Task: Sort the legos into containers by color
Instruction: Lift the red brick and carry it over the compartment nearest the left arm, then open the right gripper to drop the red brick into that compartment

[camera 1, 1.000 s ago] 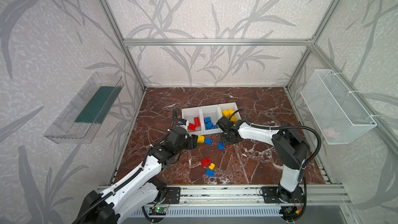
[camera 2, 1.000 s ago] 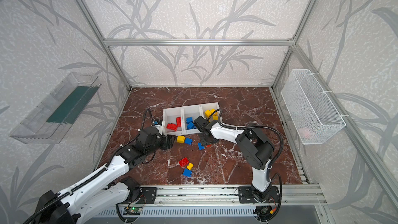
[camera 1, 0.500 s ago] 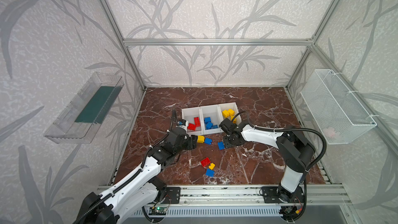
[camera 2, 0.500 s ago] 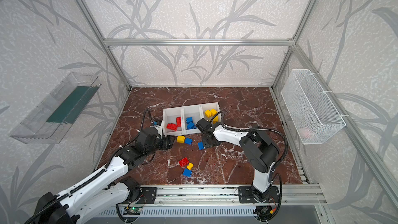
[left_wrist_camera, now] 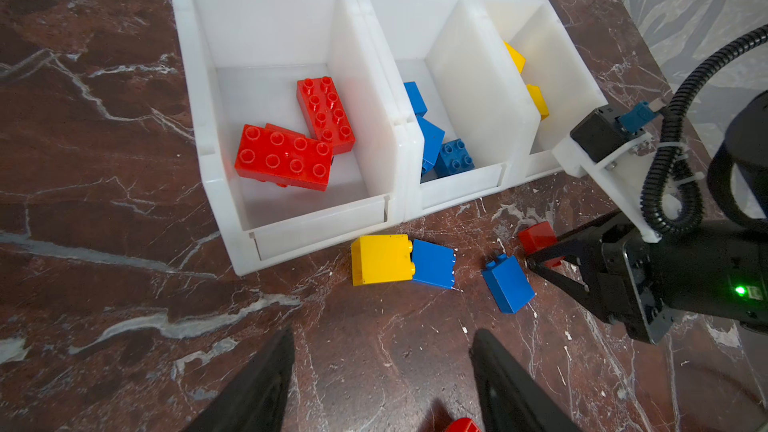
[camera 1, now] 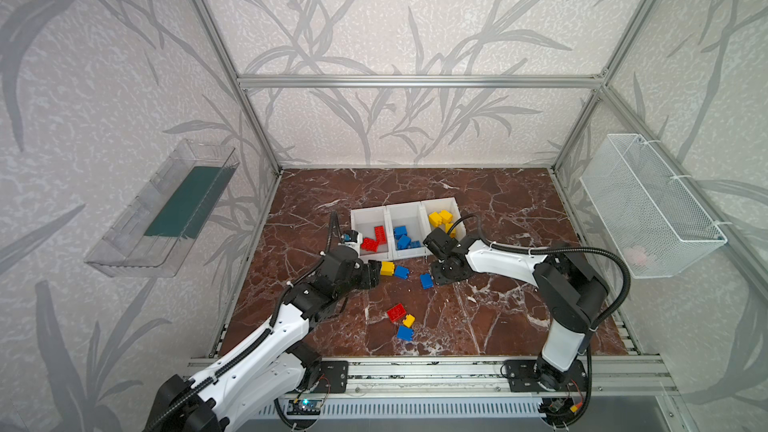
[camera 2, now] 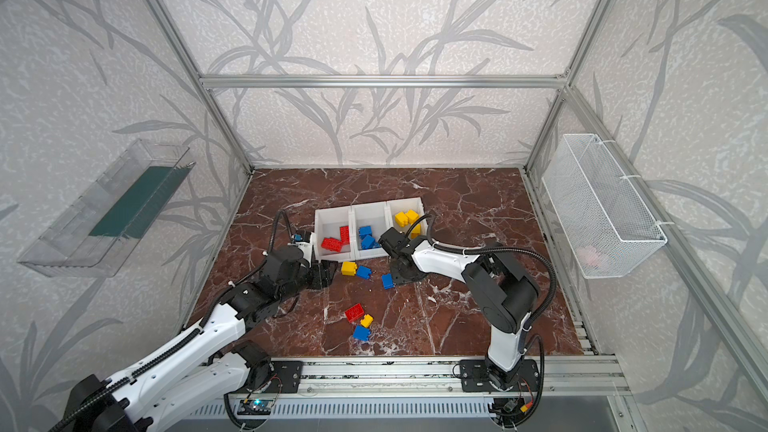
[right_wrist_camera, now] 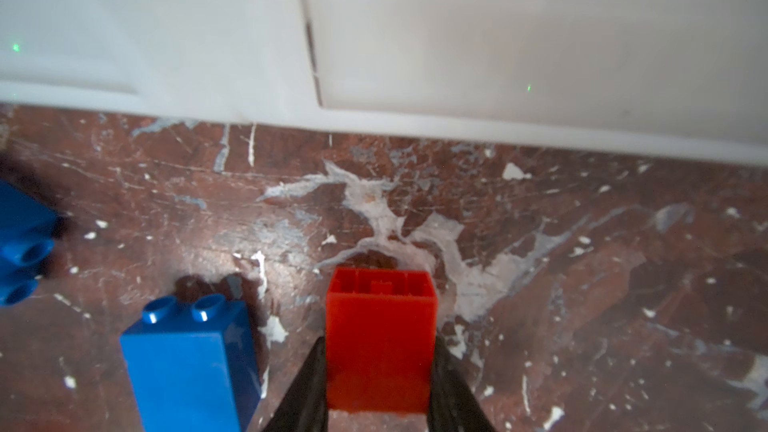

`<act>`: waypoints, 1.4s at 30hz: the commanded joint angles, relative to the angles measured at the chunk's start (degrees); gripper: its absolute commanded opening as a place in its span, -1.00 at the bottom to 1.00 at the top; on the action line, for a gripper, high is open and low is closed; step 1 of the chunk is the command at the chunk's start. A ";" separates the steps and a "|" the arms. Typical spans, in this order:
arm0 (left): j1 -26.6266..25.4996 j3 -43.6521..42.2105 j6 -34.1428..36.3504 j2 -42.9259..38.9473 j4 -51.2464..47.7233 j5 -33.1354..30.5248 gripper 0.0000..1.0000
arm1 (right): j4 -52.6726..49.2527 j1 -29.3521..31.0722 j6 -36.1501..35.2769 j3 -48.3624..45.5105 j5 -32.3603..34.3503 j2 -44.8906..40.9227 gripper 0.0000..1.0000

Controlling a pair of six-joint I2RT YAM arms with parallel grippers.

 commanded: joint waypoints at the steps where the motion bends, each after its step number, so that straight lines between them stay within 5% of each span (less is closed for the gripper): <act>1: 0.24 -0.91 -0.86 -1.33 -1.34 -1.27 0.40 | -0.74 -0.15 0.42 -0.50 0.00 -1.56 -0.37; 7: 0.28 -0.82 -1.08 -1.48 -1.85 -1.61 0.40 | -3.02 -0.15 -0.95 1.69 0.44 -5.62 -0.40; 14: 0.23 -1.40 -2.31 -3.85 -4.22 -3.24 0.40 | -6.49 0.81 -6.83 14.54 -1.63 -5.28 -0.40; 31: 0.28 -6.01 -8.17 -14.90 -11.32 -5.45 0.40 | -13.29 4.57 -11.20 54.71 -8.43 23.01 -0.38; 38: 0.20 -7.10 -8.68 -16.68 -12.28 -5.04 0.40 | -14.89 4.86 -10.38 59.67 -8.93 26.40 0.08; 42: 0.24 -7.32 -8.69 -16.26 -11.45 -3.79 0.40 | -15.54 4.95 -10.77 59.72 -8.56 24.93 0.17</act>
